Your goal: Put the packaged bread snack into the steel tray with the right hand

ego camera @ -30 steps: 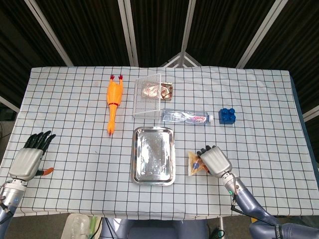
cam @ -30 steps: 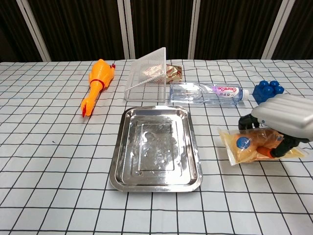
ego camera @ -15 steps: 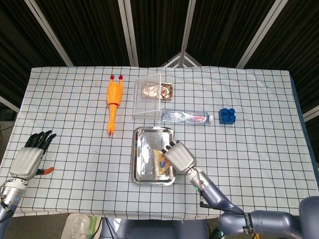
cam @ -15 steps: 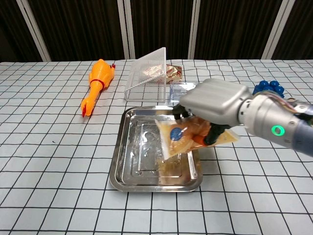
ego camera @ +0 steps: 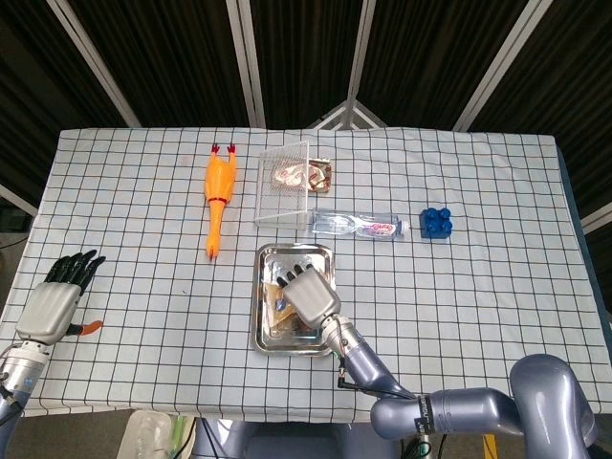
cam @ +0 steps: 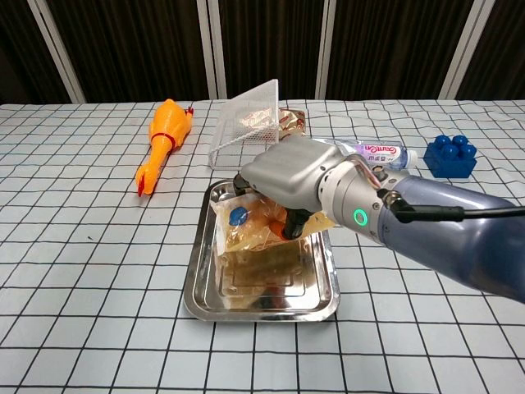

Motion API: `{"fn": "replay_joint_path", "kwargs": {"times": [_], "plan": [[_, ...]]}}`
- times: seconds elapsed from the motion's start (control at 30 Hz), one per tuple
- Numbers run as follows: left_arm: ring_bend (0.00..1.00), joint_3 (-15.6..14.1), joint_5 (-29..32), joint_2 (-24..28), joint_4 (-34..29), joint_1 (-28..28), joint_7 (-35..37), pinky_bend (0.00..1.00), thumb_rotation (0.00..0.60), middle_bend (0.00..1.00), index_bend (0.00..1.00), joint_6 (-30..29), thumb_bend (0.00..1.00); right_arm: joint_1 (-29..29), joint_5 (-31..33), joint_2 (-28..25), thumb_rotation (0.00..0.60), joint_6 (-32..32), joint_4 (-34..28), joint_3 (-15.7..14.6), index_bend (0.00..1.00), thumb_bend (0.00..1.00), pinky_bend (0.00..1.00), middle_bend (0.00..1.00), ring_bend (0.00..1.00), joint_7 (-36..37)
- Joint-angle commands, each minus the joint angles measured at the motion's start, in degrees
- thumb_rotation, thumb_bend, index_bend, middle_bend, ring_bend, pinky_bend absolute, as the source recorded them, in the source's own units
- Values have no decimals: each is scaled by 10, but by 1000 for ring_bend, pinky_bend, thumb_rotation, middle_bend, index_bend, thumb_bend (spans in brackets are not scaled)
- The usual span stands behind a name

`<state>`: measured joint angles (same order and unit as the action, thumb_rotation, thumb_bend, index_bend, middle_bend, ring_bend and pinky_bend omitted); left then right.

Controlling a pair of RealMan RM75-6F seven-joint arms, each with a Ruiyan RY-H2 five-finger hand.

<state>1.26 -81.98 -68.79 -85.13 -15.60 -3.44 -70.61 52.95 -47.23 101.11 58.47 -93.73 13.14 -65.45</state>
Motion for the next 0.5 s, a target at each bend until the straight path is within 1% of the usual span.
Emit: {"fn": "replay_joint_path", "kwargs": {"times": [0.03, 0.1, 0.17, 0.27, 0.33, 0.43, 0.5], "plan": [[0, 0, 0, 0, 0, 0, -1, 0, 600, 0, 0, 1, 80, 1, 6, -9, 600, 25, -26, -9, 0, 351, 176, 1, 0, -13], [0, -2, 0, -1, 0, 0, -3, 0, 600, 0, 0, 2, 80, -1, 6, -17, 600, 49, -53, -14, 0, 312, 163, 0, 0, -27], [0, -3, 1, -2, 0, -1, -6, 0, 600, 0, 0, 5, 80, -5, 14, -29, 600, 69, -92, -19, 0, 294, 163, 0, 0, -35], [0, -6, -2, -2, -3, 0, -10, 0, 600, 0, 0, 4, 80, -10, 12, -49, 600, 101, -145, -33, 0, 282, 163, 0, 0, -51], [0, -8, -8, -1, -7, 1, -10, 0, 600, 0, 0, 0, 80, -16, 8, -62, 600, 133, -180, -45, 0, 280, 163, 0, 0, -71], [0, -11, -14, 2, -11, 6, -9, 0, 600, 0, 0, -11, 80, -34, -18, -90, 600, 202, -233, -68, 0, 279, 150, 0, 0, -104], [0, -12, -18, 5, -13, 9, -6, 0, 600, 0, 0, -17, 80, -55, -51, -113, 600, 235, -256, -88, 0, 280, 100, 0, 0, -96]]}}
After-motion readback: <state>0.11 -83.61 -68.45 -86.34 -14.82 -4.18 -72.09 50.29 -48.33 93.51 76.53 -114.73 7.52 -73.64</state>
